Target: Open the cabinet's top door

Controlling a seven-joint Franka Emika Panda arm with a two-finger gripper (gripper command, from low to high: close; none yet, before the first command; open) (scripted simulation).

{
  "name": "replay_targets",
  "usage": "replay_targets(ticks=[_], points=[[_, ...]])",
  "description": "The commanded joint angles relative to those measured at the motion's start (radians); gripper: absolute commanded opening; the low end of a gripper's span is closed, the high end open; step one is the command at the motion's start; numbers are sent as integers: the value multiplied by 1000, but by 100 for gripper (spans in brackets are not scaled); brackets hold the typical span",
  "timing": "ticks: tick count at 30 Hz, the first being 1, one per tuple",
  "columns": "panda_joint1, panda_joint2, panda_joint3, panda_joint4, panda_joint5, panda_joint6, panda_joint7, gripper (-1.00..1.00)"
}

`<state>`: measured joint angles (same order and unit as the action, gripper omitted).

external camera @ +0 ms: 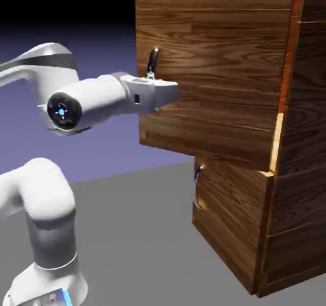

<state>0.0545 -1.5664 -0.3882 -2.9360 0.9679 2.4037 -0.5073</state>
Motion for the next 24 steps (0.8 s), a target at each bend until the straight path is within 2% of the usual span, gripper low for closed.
replay_targets(ticks=[1,11,24], points=[[-10,-4,-36,10,-32,-42,2,-100],[31,43,-390,217,-303,-475,-9,-100],[387,126,-685,682,-496,-973,13,-100]])
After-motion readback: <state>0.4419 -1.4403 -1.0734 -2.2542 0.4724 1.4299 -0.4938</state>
